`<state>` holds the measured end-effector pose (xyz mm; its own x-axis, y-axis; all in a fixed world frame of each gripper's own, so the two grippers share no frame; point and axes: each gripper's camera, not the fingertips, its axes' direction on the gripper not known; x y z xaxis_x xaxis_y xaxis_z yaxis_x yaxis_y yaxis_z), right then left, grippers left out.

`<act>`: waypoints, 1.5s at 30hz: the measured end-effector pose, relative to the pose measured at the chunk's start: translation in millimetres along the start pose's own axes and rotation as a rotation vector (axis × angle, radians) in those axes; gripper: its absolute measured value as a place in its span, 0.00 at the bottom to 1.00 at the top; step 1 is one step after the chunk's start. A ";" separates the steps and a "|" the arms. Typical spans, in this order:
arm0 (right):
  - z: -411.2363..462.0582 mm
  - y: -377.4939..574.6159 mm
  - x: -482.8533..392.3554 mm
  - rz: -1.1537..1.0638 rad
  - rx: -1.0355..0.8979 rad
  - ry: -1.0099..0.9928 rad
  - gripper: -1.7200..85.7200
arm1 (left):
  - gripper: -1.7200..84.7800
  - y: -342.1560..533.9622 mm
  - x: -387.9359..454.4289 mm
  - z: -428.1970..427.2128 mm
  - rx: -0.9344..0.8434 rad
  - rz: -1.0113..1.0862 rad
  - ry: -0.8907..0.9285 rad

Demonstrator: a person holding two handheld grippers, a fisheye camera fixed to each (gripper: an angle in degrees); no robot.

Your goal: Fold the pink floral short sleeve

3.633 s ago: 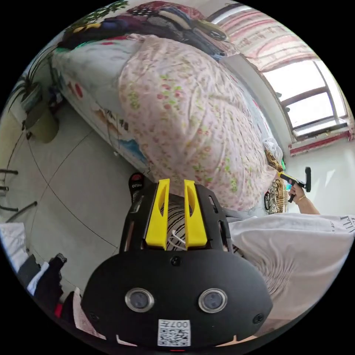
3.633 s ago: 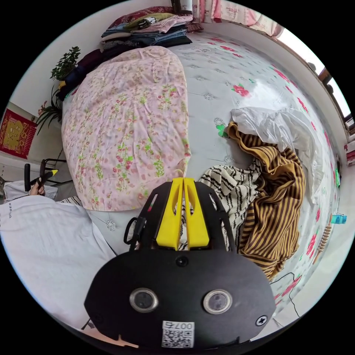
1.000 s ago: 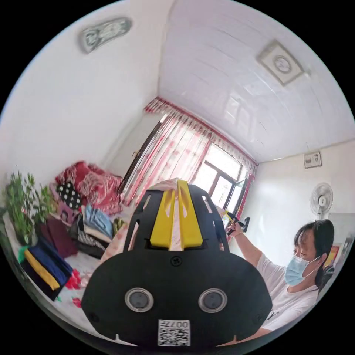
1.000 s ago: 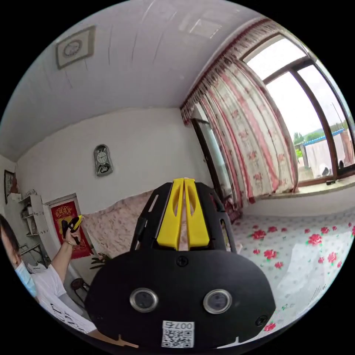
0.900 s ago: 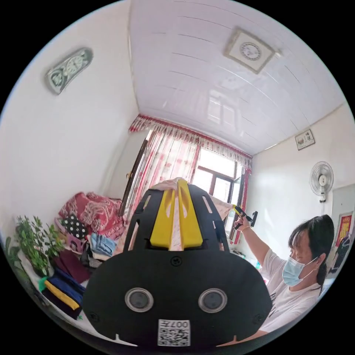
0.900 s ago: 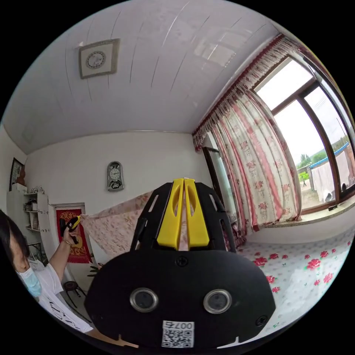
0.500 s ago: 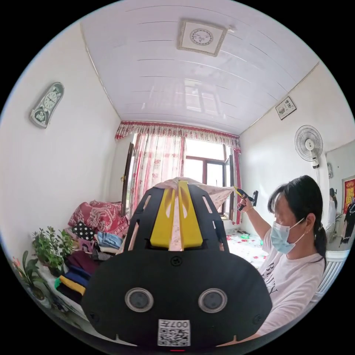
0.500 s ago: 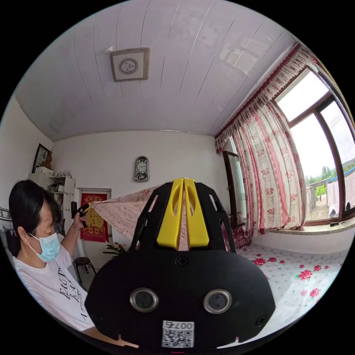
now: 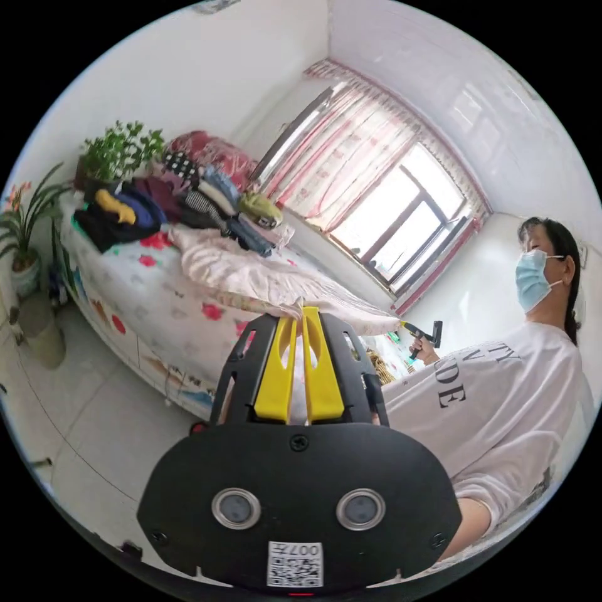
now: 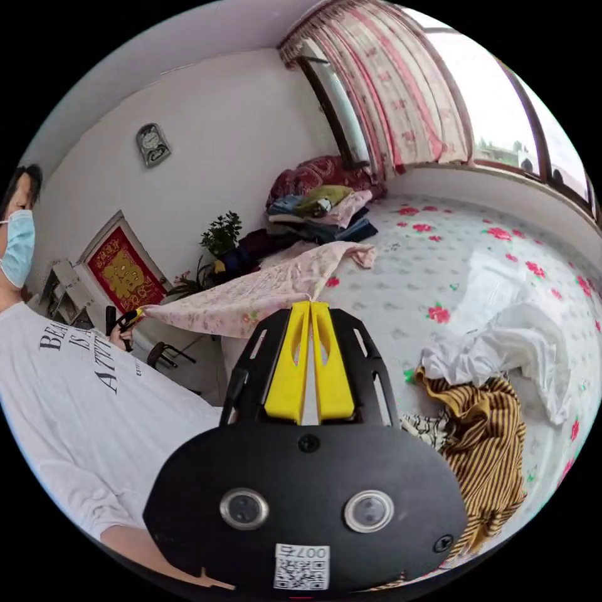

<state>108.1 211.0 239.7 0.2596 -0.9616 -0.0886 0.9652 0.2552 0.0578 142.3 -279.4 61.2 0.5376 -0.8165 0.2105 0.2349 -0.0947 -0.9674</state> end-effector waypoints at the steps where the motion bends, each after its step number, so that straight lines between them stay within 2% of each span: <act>1: 35.4 26.1 14.8 0.075 -0.067 0.003 0.02 | 0.01 9.7 -13.6 8.4 -0.025 -0.049 0.009; 3: 79.6 61.3 31.5 0.176 -0.137 0.016 0.02 | 0.01 46.0 -62.3 34.2 -0.095 -0.237 0.071; 6: 129.4 98.2 43.9 0.287 -0.231 0.008 0.02 | 0.01 71.4 -86.6 42.5 -0.086 -0.336 0.075; 10: 161.1 102.8 26.5 0.275 -0.308 0.021 0.02 | 0.01 68.6 -88.1 43.0 -0.087 -0.309 0.079; 15: 166.7 81.6 26.4 0.353 -0.200 -0.036 0.02 | 0.01 28.0 -93.1 50.1 -0.116 -0.238 0.127; 19: 185.5 34.4 13.4 0.335 -0.130 -0.042 0.02 | 0.01 -22.6 -105.2 62.5 -0.116 -0.176 0.166; 24: 245.2 -52.7 -1.5 0.284 -0.135 -0.013 0.02 | 0.01 -128.3 -147.4 103.1 -0.137 -0.148 0.158; 29: 350.2 -157.7 -3.3 0.317 -0.148 0.043 0.02 | 0.01 -211.9 -197.1 158.4 -0.171 -0.202 0.083; 33: 432.2 -196.5 6.5 0.416 -0.153 0.091 0.03 | 0.04 -251.1 -244.3 205.5 -0.179 -0.278 -0.014; 38: 510.5 -195.8 4.8 0.526 -0.173 0.222 0.06 | 0.11 -259.7 -291.0 221.3 -0.171 -0.347 -0.054; 42: 516.0 -163.8 -17.4 0.517 -0.217 0.179 0.07 | 0.12 -226.8 -304.6 187.1 -0.113 -0.362 -0.082; 45: 507.3 -120.2 -50.2 0.462 -0.312 0.232 0.08 | 0.13 -175.1 -308.9 164.9 -0.134 -0.421 -0.133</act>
<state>-37.7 177.6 741.7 0.6209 -0.7060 -0.3408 0.7058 0.6926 -0.1489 68.7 83.3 188.9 0.5191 -0.6116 0.5971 0.3535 -0.4825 -0.8014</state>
